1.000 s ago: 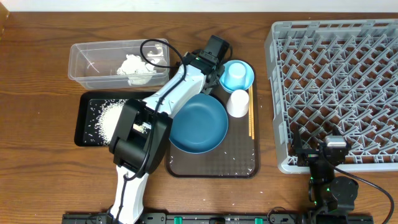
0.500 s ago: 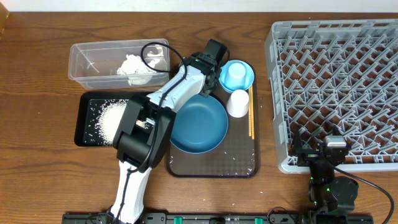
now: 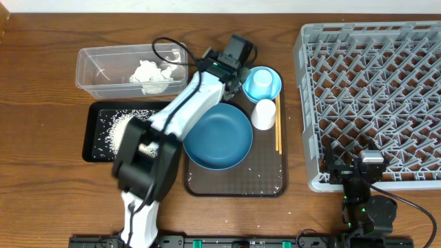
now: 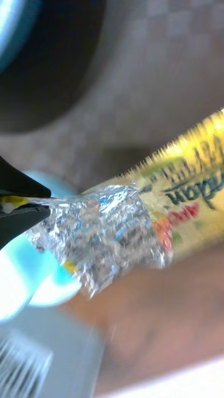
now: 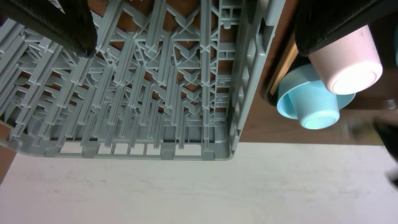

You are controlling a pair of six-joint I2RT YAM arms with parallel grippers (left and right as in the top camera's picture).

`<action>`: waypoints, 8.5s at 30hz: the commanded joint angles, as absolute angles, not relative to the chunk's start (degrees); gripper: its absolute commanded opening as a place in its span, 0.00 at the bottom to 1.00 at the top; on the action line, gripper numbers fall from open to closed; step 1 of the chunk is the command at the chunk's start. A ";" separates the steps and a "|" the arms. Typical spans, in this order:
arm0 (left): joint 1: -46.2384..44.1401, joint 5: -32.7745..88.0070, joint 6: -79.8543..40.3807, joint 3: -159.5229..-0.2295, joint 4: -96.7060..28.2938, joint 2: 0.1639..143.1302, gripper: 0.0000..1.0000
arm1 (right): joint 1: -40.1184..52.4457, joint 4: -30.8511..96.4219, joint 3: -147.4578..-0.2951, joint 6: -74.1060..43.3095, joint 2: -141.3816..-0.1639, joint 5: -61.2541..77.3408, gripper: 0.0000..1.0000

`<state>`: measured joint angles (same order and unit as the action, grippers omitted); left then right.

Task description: Sort waste into correct bins and load items into the dishwasher rack

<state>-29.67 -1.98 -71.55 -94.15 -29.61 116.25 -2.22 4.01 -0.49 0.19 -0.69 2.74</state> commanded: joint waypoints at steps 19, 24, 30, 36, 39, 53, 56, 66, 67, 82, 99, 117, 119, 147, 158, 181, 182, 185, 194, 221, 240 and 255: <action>-14.79 -25.67 -56.58 -94.06 -38.96 108.22 0.15 | -2.22 4.10 -0.32 -0.82 -0.43 2.37 0.99; -9.43 -18.96 -56.60 -94.06 -41.45 109.25 0.34 | -2.22 4.10 -0.32 -0.82 -0.43 2.37 0.99; -7.77 -17.34 -56.58 -94.06 -43.38 109.30 0.49 | -2.22 4.10 -0.32 -0.82 -0.43 2.37 0.99; -7.81 -17.17 -56.60 -94.08 -50.52 108.07 0.52 | -2.22 4.10 -0.32 -0.80 -0.43 2.37 0.99; -7.77 -17.19 -56.60 -94.08 -55.05 105.47 0.52 | -2.22 4.10 -0.32 -0.82 -0.43 2.37 0.99; -7.77 -17.58 -56.58 -94.06 -72.16 82.56 0.57 | -2.22 4.10 -0.32 -0.82 -0.43 2.37 0.99; -7.44 -20.23 -57.06 -94.06 -78.19 78.63 0.66 | -2.22 4.10 -0.32 -0.82 -0.43 2.37 0.99; -4.69 -19.94 -57.06 -94.00 -94.19 74.70 0.78 | -2.22 4.10 -0.32 -0.82 -0.43 2.37 0.99; -4.67 -19.94 -57.04 -93.95 -95.37 74.72 0.80 | -2.22 4.10 -0.32 -0.82 -0.43 2.37 0.99; -4.67 -19.68 -56.34 -93.95 -96.79 74.81 0.93 | -2.22 4.10 -0.32 -0.82 -0.43 2.37 0.99; 16.91 -24.91 -56.38 -93.95 -96.79 78.24 0.94 | -2.22 4.08 -0.32 -0.82 -0.43 2.37 0.99; 17.98 -24.91 -56.36 -93.95 -96.77 78.37 0.95 | -2.22 0.82 -0.32 -61.32 -0.43 50.35 0.99; 17.98 -24.93 -56.38 -93.95 -96.77 78.37 0.95 | -2.22 -2.39 -0.32 -64.86 -0.43 50.92 0.98; 17.98 -24.91 -56.38 -93.95 -96.77 78.37 0.95 | 8.49 56.51 -71.24 -20.45 -58.83 14.44 0.99; 17.98 -24.93 -56.38 -93.95 -96.77 78.37 0.95 | 26.57 60.95 -87.09 -24.45 -88.36 -7.20 0.99; 17.98 -24.91 -56.38 -93.95 -96.77 78.37 0.95 | 28.36 54.50 -87.31 -28.27 -110.10 -4.08 0.99; 17.98 -24.93 -56.38 -93.95 -96.77 78.37 0.95 | 28.45 54.39 -87.31 -28.25 -110.50 -4.08 0.99; 17.98 -24.93 -56.38 -93.95 -96.77 78.37 0.95 | 28.51 53.91 -87.31 -28.23 -111.46 -4.56 0.99; 17.98 -24.91 -56.38 -93.95 -96.77 78.37 0.95 | 27.94 51.66 -87.22 -28.25 -114.83 -4.64 0.96; 17.98 -24.93 -56.38 -93.95 -96.77 78.37 0.95 | 25.76 54.00 -90.65 -27.14 -107.20 -4.45 0.53; 17.98 -24.93 -56.36 -93.95 -96.77 78.37 0.95 | -13.87 59.33 -101.67 -17.65 -87.46 -3.22 0.58; 17.98 -24.91 -56.38 -93.95 -96.77 78.37 0.95 | -28.93 56.58 -101.67 -13.63 -103.09 -4.64 0.60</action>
